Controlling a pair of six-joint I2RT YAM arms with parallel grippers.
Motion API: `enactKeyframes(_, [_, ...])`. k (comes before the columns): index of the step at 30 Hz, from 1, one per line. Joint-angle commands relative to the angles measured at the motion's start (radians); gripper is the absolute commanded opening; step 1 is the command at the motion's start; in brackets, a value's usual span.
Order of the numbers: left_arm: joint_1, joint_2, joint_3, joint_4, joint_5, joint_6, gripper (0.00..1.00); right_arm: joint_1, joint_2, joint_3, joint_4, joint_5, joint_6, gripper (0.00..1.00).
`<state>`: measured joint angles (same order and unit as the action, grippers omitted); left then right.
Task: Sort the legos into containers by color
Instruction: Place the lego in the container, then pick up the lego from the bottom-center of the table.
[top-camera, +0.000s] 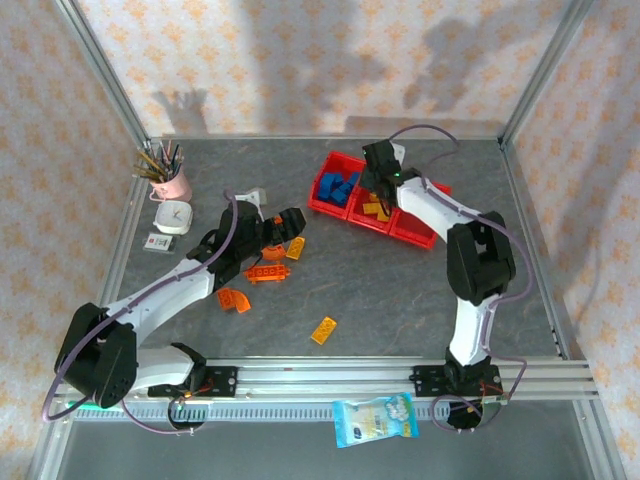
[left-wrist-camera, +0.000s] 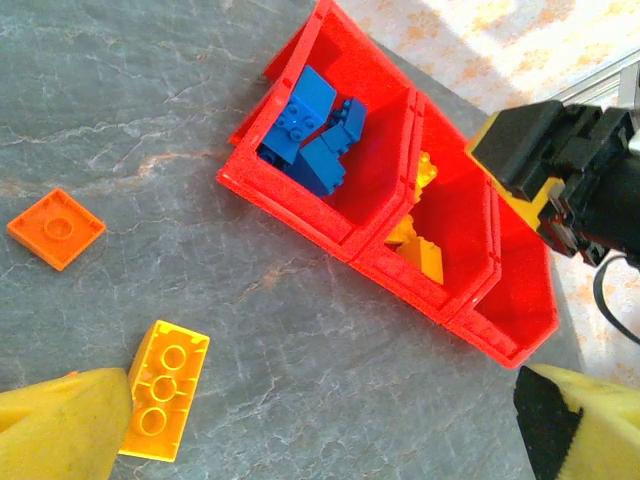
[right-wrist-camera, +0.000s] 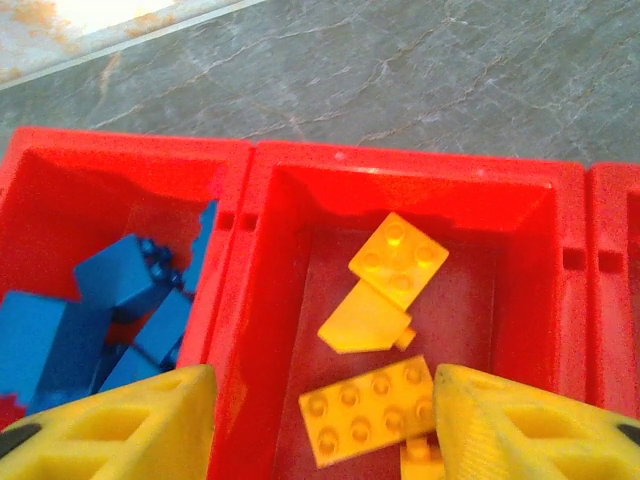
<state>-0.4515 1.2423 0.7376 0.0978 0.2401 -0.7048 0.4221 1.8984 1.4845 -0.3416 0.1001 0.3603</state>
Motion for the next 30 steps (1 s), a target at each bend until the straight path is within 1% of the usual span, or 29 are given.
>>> enactKeyframes(1, [-0.006, -0.06, -0.018, 0.013, -0.005, 0.019, 0.99, 0.063, -0.098, -0.068, -0.046, -0.009, -0.018, 0.61])
enactKeyframes(4, [-0.005, -0.105, -0.038, -0.022, -0.023, 0.019, 0.99, 0.124, -0.16, -0.145, -0.053, -0.023, 0.001, 0.64])
enactKeyframes(7, [-0.005, -0.162, -0.068, -0.068, -0.051, 0.02, 0.99, 0.191, -0.203, -0.205, -0.1, 0.009, 0.054, 0.67])
enactKeyframes(11, [-0.005, -0.241, -0.113, -0.124, -0.093, 0.015, 0.99, 0.311, -0.259, -0.3, -0.11, 0.007, 0.123, 0.72])
enactKeyframes(14, [-0.004, -0.287, -0.143, -0.153, -0.115, 0.003, 0.99, 0.408, -0.277, -0.35, -0.123, 0.03, 0.188, 0.76])
enactKeyframes(23, [-0.005, -0.386, -0.214, -0.174, -0.169, -0.051, 0.99, 0.663, -0.258, -0.419, -0.177, 0.067, 0.403, 0.87])
enactKeyframes(26, [-0.003, -0.416, -0.231, -0.189, -0.182, -0.057, 0.99, 0.718, -0.248, -0.439, -0.171, 0.052, 0.454, 0.9])
enactKeyframes(30, [-0.003, -0.451, -0.251, -0.208, -0.2, -0.067, 0.99, 0.754, -0.223, -0.459, -0.187, 0.039, 0.496, 0.93])
